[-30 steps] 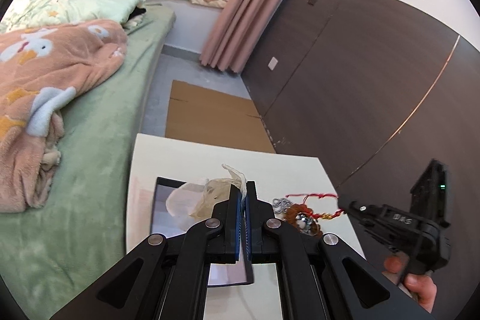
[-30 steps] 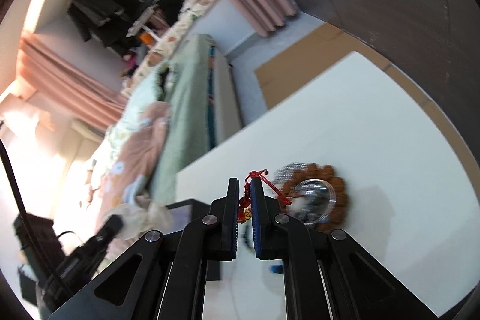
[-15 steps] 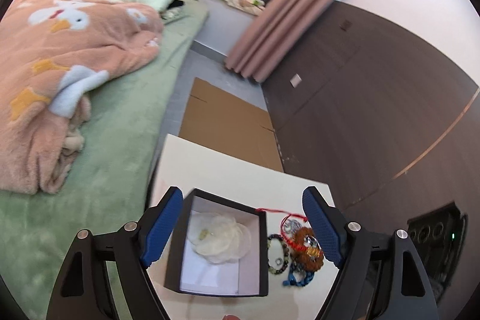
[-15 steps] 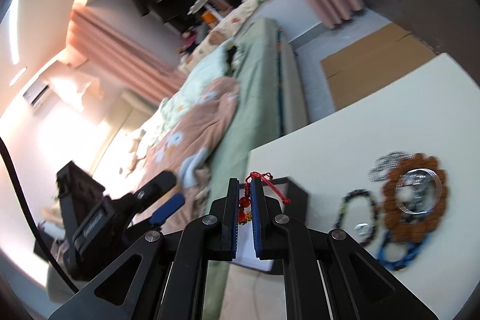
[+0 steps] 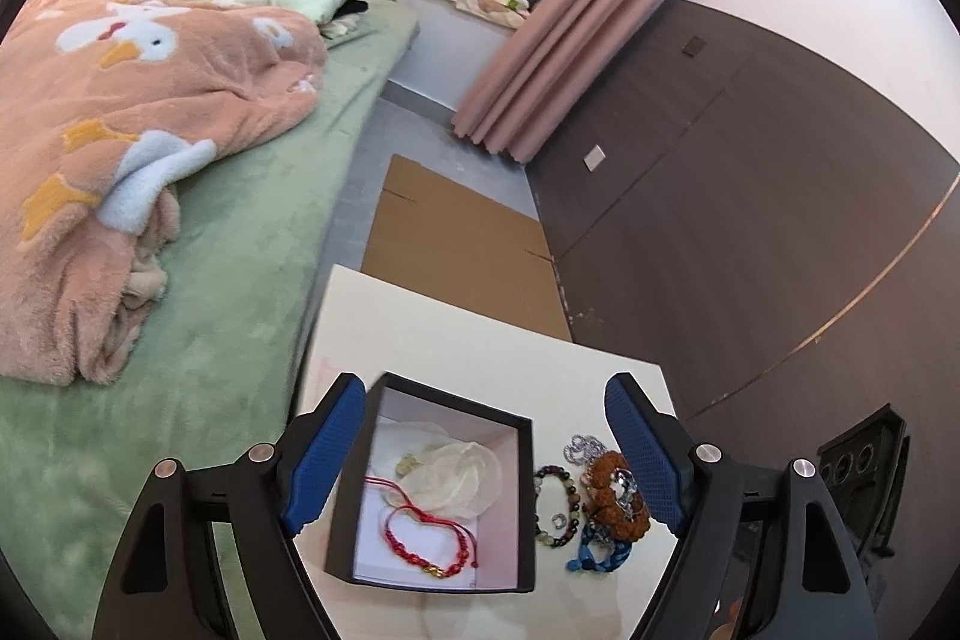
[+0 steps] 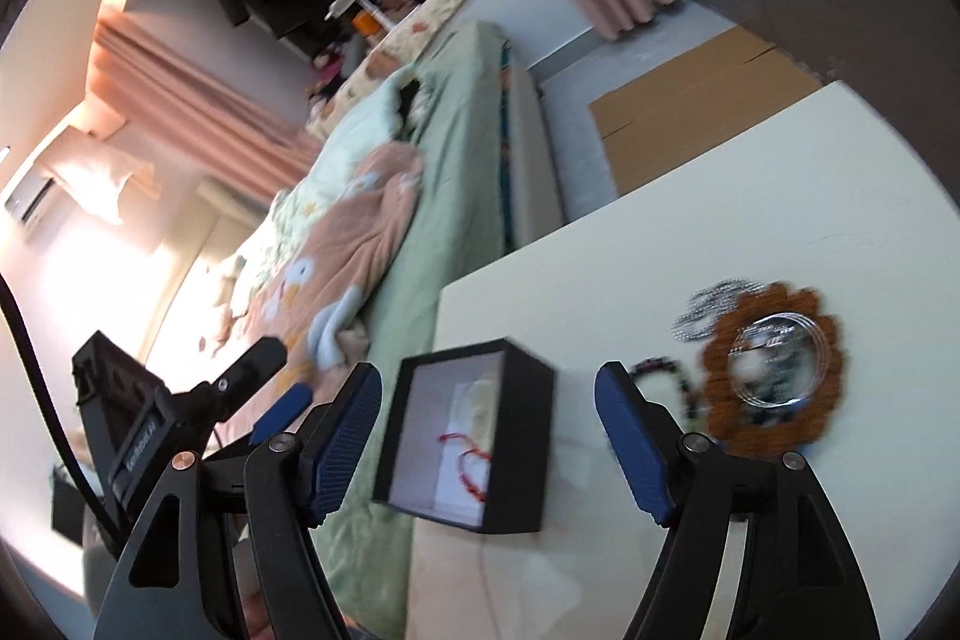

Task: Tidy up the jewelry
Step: 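Drop the white pouch into the box with the left tool while the right tool drops the bracelet, then close the left tool on the brown bead bracelet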

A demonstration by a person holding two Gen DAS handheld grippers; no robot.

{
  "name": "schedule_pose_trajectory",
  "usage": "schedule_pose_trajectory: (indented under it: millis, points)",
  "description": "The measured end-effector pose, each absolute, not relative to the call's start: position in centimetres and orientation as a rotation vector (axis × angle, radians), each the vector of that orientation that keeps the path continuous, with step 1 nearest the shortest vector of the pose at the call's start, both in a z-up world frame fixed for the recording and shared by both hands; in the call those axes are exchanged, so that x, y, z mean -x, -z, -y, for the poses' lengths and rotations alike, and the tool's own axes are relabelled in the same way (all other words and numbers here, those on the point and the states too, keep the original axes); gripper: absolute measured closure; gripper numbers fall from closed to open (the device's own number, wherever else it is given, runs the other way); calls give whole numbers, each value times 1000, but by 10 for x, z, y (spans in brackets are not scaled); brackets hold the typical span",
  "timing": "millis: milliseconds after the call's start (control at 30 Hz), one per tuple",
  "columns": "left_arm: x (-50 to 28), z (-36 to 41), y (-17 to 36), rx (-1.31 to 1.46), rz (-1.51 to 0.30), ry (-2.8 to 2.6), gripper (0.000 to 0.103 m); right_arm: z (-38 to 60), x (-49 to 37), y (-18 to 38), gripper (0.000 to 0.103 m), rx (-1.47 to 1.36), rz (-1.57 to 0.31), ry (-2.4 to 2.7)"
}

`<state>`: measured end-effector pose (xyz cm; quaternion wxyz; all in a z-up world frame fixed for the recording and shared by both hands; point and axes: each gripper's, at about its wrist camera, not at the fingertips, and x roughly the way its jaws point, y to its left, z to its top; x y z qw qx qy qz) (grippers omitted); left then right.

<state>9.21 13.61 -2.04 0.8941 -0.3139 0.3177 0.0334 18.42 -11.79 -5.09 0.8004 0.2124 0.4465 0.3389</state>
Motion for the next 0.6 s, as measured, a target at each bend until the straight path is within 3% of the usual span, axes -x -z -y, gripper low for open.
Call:
schedule_pose_trajectory:
  millis: [433,600]
  points:
    - [-112,-68,21,491,-707,61,21,182,-198,54,29,-512,-1014,-526]
    - [-118,-44,26,437,-725,114,35,198,-200,61,29,-526,-1057,-481]
